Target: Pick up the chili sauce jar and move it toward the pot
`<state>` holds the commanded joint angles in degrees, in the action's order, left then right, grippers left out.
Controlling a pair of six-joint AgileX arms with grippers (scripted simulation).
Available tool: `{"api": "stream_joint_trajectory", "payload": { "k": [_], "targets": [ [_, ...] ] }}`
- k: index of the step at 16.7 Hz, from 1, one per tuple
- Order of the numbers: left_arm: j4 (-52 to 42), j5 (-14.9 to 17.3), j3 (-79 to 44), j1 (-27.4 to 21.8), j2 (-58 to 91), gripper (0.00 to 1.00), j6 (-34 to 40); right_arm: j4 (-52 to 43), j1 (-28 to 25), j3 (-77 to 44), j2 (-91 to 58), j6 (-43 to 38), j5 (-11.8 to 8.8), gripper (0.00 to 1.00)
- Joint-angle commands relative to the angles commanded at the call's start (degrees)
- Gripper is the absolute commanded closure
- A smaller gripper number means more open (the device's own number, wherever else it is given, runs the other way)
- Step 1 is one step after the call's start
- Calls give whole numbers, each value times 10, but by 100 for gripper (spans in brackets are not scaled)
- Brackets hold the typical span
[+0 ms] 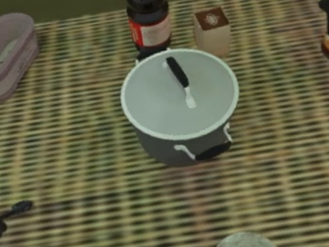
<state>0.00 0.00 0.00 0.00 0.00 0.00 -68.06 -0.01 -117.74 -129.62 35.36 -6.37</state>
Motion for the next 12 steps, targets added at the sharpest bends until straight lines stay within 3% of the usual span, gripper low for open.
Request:
{"api": "stream_joint_trajectory", "payload": {
  "k": [5, 12],
  "targets": [
    [0, 0, 0, 0, 0, 0, 0, -12, -4, 110, 119, 1, -1, 100],
    [0, 0, 0, 0, 0, 0, 0, -10, -3, 117, 125, -8, 0, 100]
  ]
}}
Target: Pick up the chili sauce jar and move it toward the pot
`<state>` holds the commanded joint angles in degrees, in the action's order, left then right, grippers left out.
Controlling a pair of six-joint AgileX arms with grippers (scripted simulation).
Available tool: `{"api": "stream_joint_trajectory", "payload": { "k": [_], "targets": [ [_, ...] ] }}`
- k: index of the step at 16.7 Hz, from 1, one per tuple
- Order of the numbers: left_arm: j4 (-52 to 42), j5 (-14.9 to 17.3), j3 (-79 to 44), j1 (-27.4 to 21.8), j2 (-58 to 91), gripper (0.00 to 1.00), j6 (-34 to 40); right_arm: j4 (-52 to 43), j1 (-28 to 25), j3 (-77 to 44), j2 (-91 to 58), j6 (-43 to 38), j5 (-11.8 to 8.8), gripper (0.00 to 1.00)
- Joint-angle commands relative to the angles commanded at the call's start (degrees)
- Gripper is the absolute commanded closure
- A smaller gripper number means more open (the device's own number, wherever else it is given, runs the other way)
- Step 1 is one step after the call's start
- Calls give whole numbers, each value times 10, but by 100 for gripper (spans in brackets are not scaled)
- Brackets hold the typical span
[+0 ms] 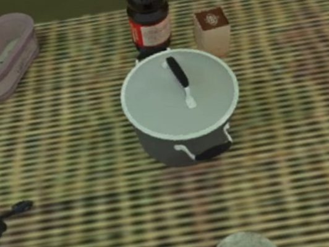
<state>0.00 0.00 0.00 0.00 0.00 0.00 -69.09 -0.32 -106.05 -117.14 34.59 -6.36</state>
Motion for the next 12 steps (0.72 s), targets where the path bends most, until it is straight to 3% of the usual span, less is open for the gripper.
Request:
{"api": "stream_joint_trajectory", "payload": {
  "k": [4, 12],
  "targets": [
    [0, 0, 0, 0, 0, 0, 0, 22, -28, 20, 1, -85, 16, 100],
    [0, 0, 0, 0, 0, 0, 0, 97, -127, 99, 5, -404, 71, 100]
  ]
}}
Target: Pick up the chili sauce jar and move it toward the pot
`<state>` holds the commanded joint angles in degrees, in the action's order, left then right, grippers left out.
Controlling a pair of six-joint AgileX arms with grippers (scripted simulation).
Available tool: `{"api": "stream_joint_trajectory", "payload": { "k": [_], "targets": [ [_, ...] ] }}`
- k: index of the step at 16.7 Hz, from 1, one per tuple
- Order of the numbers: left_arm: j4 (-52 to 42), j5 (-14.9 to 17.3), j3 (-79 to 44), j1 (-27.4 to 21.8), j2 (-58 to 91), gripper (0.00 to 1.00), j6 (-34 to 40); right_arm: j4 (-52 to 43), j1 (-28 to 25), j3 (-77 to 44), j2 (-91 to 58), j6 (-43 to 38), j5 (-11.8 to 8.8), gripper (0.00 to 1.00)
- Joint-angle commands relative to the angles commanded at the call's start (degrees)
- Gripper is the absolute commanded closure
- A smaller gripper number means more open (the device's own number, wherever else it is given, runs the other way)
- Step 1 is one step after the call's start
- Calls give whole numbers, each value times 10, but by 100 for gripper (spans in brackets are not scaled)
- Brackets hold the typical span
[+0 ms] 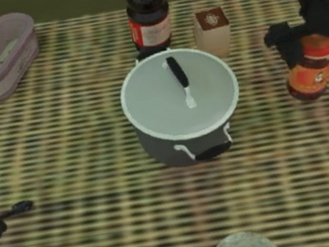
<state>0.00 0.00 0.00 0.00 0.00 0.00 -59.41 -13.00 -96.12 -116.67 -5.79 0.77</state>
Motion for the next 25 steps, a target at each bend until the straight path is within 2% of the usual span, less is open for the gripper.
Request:
{"api": "stream_joint_trajectory", "payload": {
  "k": [3, 5, 11, 17, 22, 25],
  "targets": [
    [0, 0, 0, 0, 0, 0, 0, 25, -29, 23, 5, -86, 17, 100],
    [0, 0, 0, 0, 0, 0, 0, 35, -40, 31, 7, -113, 23, 100],
    [0, 0, 0, 0, 0, 0, 0, 37, -38, 32, 5, -118, 23, 100],
    [0, 0, 0, 0, 0, 0, 0, 124, -40, 84, -27, -116, 24, 100],
    [0, 0, 0, 0, 0, 0, 0, 133, -41, 90, -31, -117, 25, 100],
    [0, 0, 0, 0, 0, 0, 0, 133, -41, 90, -31, -117, 25, 77]
  ]
}}
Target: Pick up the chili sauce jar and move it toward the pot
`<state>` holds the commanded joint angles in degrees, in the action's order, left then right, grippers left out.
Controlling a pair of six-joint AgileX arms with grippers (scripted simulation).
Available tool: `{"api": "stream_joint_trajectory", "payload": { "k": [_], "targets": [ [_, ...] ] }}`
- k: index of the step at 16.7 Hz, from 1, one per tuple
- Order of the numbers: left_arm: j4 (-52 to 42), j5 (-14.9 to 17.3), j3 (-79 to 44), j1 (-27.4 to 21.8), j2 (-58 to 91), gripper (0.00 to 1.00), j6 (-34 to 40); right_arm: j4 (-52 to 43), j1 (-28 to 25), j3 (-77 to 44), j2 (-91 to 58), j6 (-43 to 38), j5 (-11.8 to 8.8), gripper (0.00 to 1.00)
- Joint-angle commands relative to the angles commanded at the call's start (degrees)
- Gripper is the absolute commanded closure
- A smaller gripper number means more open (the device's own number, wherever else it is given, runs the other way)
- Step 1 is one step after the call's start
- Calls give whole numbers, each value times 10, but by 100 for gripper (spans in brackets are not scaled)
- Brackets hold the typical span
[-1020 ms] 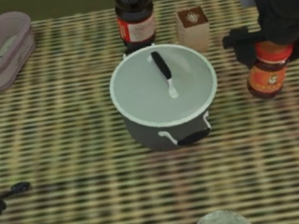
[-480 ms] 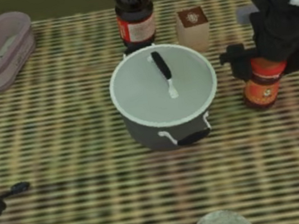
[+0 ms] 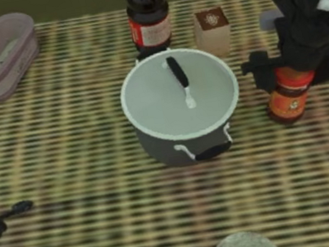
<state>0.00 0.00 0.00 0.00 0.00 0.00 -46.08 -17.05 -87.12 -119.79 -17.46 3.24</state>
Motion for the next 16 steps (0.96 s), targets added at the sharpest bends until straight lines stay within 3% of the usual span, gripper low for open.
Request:
{"api": "stream_joint_trajectory", "payload": {
  "k": [10, 16],
  "targets": [
    [0, 0, 0, 0, 0, 0, 0, 0, 0, 0, 0, 0, 0, 2],
    [0, 0, 0, 0, 0, 0, 0, 0, 0, 0, 0, 0, 0, 0]
  ]
}}
